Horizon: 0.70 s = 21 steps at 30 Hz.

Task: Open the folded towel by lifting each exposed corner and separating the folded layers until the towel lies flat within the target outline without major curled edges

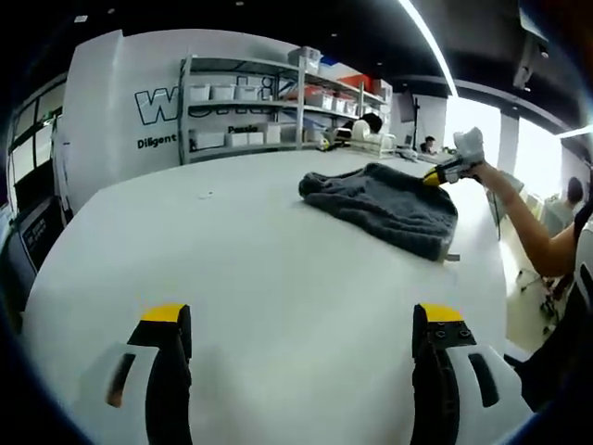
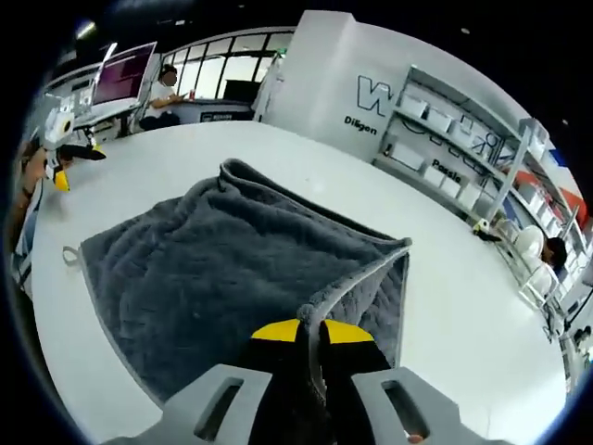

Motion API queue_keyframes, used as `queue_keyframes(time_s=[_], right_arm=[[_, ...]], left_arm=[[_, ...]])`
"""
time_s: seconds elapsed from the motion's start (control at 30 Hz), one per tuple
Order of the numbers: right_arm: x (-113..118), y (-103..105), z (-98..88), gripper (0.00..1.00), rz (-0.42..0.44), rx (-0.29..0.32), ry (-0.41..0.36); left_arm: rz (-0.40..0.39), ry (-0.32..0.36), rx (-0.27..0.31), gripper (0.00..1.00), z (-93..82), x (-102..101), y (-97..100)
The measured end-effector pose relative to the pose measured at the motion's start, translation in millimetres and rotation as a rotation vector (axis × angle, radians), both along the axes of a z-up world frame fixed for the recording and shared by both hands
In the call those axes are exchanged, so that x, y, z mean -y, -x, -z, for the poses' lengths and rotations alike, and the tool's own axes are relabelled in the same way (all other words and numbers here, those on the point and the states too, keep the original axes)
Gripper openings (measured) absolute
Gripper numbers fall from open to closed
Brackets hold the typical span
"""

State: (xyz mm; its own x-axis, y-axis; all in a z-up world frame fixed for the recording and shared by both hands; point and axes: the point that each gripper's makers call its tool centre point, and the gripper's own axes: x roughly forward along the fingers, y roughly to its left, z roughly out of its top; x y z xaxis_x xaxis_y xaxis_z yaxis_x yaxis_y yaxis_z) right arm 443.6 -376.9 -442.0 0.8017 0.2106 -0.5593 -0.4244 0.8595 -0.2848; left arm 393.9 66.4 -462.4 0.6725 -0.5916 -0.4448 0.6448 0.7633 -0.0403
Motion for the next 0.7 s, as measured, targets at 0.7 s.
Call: queue_keyframes(time_s=[0.7], right_arm=[[-108.3, -3.8, -27.9, 0.04, -0.214, 0.080, -0.066]], left_arm=[[0.002, 0.002, -0.007, 0.98, -0.7, -2.7, 5.0]])
